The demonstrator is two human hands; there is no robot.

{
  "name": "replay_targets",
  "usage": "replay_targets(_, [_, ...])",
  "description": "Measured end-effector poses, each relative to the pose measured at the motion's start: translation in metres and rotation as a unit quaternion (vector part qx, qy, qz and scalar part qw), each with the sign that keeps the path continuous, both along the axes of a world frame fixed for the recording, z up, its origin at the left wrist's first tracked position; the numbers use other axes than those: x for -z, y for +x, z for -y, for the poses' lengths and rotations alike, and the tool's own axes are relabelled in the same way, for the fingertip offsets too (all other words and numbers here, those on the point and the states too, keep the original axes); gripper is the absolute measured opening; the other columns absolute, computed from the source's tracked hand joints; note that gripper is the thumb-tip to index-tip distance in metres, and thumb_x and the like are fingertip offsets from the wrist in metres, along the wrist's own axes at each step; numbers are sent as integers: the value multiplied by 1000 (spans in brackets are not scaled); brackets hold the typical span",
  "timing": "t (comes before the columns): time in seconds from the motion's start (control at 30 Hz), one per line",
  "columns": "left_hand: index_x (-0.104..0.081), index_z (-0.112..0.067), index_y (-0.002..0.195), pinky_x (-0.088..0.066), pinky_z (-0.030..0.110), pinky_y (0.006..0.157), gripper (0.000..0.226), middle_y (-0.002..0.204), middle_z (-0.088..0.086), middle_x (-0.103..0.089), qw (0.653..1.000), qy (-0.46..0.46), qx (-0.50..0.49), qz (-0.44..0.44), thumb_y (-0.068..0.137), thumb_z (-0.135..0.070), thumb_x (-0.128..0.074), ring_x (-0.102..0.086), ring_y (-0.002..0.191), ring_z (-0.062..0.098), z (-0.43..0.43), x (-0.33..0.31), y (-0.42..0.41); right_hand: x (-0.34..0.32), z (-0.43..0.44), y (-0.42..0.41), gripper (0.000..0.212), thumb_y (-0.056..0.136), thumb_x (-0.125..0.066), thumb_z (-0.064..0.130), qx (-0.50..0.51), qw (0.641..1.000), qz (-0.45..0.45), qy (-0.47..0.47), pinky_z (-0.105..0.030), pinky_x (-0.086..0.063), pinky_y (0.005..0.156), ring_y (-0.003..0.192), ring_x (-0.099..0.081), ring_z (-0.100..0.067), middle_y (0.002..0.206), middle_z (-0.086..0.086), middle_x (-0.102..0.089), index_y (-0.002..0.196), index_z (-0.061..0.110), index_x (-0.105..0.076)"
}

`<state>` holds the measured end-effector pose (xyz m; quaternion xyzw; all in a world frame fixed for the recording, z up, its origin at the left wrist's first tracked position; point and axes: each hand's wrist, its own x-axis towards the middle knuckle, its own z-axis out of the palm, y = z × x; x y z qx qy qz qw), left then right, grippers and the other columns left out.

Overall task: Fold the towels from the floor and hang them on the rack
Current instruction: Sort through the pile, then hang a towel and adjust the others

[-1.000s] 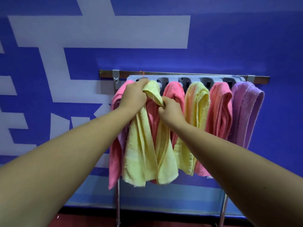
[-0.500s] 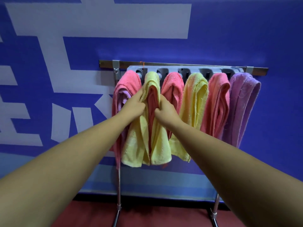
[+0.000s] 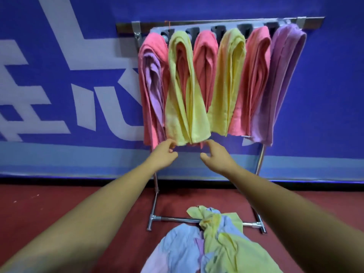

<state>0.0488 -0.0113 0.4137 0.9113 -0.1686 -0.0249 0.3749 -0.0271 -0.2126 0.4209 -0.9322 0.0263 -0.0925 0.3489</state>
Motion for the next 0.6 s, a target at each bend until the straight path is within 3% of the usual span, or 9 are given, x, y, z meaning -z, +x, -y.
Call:
replay_targets(0.1, [-59,-6,122,-45,30,93,39,116,13,-63,998,60,-1,-27,83,-13,-61,-62,104,27,-1,54,-24,59,12,-24,59,92,-60,25,22,997,-68,-22,-41,-38,108,132,-46,-35,141,-24,-50,141,-3,-41])
replay_targets(0.23, [-60,-7,119,-41,29,96,34,116,13,-58,993,113,4,-41,87,-16,-61,-58,107,27,0,110,-43,127,31,-40,60,89,-60,30,46,991,-122,-26,-48,-40,107,130,-47,-39,137,-24,-51,138,1,-43])
replay_targets(0.37, [-64,-8,109,-40,23,87,26,106,11,-62,988,140,10,-64,85,-17,-63,-60,98,25,8,158,-43,184,41,-38,52,87,-61,30,54,986,-158,-21,-48,-43,102,120,-52,-41,127,-24,-53,128,1,-47])
replay_targets(0.47, [-66,-10,99,-47,27,88,18,100,10,-63,984,149,12,-97,83,-16,-63,-62,90,26,15,198,-38,221,39,-30,46,89,-61,32,43,979,-196,-21,-47,-45,98,113,-52,-41,118,-22,-52,120,0,-48])
replay_targets(0.6, [-68,-5,94,-47,31,89,15,96,13,-62,977,173,20,-125,81,-10,-62,-61,88,28,13,254,-33,272,29,-10,50,89,-59,28,3,975,-221,-36,-47,-44,101,118,-52,-41,125,-20,-50,130,1,-49])
